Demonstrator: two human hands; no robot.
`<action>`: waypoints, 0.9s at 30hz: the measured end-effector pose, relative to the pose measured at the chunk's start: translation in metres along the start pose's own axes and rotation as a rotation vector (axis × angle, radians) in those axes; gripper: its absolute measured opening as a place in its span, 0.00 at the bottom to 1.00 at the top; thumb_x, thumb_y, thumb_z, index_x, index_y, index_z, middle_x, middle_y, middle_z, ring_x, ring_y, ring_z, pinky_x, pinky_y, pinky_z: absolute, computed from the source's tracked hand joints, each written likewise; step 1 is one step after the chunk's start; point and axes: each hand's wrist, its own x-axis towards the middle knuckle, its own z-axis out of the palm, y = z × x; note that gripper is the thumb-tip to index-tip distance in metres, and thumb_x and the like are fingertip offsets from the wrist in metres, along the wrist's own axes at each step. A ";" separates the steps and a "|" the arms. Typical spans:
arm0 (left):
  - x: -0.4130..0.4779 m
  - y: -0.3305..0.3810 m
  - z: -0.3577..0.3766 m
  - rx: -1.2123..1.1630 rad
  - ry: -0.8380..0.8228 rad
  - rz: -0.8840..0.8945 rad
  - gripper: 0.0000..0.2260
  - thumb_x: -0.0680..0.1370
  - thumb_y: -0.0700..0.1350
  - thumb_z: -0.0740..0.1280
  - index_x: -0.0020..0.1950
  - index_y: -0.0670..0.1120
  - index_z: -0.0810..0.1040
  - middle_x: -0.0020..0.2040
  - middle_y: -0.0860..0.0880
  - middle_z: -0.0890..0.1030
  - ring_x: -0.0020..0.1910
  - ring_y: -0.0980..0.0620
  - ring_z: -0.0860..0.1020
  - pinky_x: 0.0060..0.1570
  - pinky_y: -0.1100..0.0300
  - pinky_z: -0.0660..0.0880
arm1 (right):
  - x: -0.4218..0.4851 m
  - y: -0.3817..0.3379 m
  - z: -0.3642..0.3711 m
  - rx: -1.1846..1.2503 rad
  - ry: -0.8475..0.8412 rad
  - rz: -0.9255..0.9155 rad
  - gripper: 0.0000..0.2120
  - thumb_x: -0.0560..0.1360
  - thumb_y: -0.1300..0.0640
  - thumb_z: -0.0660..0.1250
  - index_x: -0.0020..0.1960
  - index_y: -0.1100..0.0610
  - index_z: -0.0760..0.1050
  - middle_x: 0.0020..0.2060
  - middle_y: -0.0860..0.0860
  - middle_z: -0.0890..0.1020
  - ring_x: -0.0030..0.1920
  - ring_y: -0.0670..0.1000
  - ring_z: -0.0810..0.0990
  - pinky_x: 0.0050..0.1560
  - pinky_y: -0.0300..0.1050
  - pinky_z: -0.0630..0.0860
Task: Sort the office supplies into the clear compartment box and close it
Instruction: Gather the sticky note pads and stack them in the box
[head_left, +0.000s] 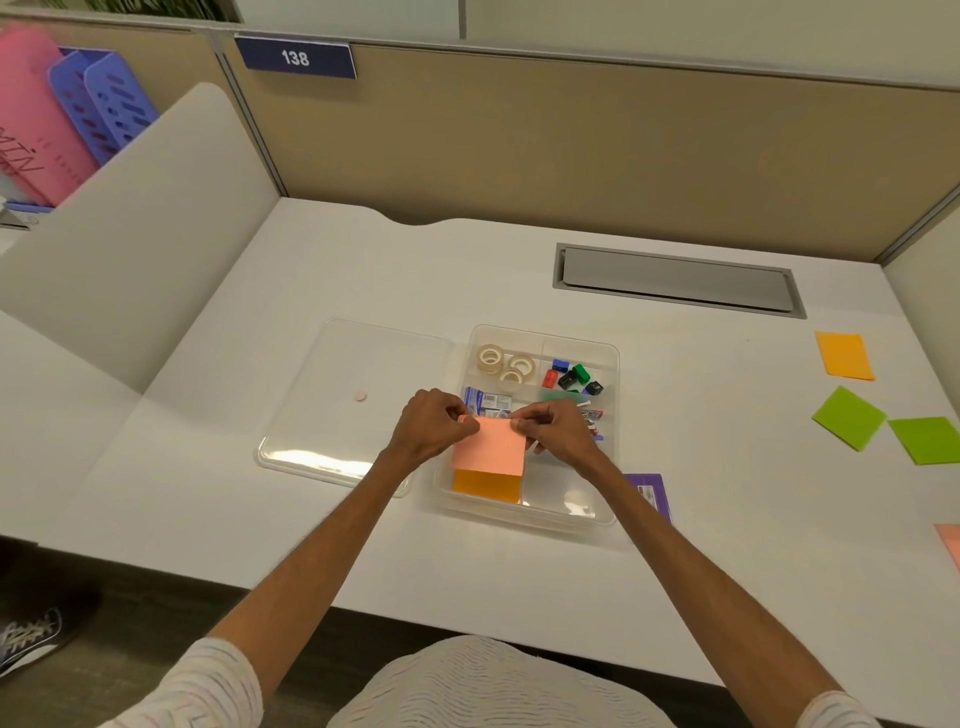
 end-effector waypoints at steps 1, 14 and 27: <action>0.000 -0.001 0.000 0.027 0.008 0.005 0.17 0.67 0.57 0.65 0.46 0.48 0.86 0.42 0.51 0.86 0.40 0.53 0.81 0.43 0.55 0.79 | -0.001 0.000 0.000 -0.009 0.009 -0.003 0.09 0.75 0.60 0.71 0.54 0.60 0.83 0.40 0.53 0.85 0.33 0.47 0.83 0.30 0.36 0.78; -0.014 -0.022 0.010 0.281 0.007 0.152 0.08 0.72 0.49 0.71 0.49 0.51 0.86 0.55 0.50 0.75 0.59 0.49 0.70 0.56 0.52 0.71 | -0.019 0.007 0.025 -0.448 -0.007 -0.118 0.06 0.70 0.51 0.75 0.45 0.50 0.84 0.40 0.46 0.86 0.42 0.44 0.82 0.42 0.41 0.75; -0.005 0.020 0.039 0.170 0.103 0.233 0.09 0.74 0.42 0.67 0.54 0.46 0.77 0.53 0.50 0.79 0.54 0.49 0.73 0.50 0.55 0.70 | -0.021 0.017 -0.010 -0.347 0.322 -0.066 0.08 0.76 0.52 0.69 0.52 0.53 0.81 0.51 0.49 0.84 0.50 0.48 0.82 0.49 0.42 0.78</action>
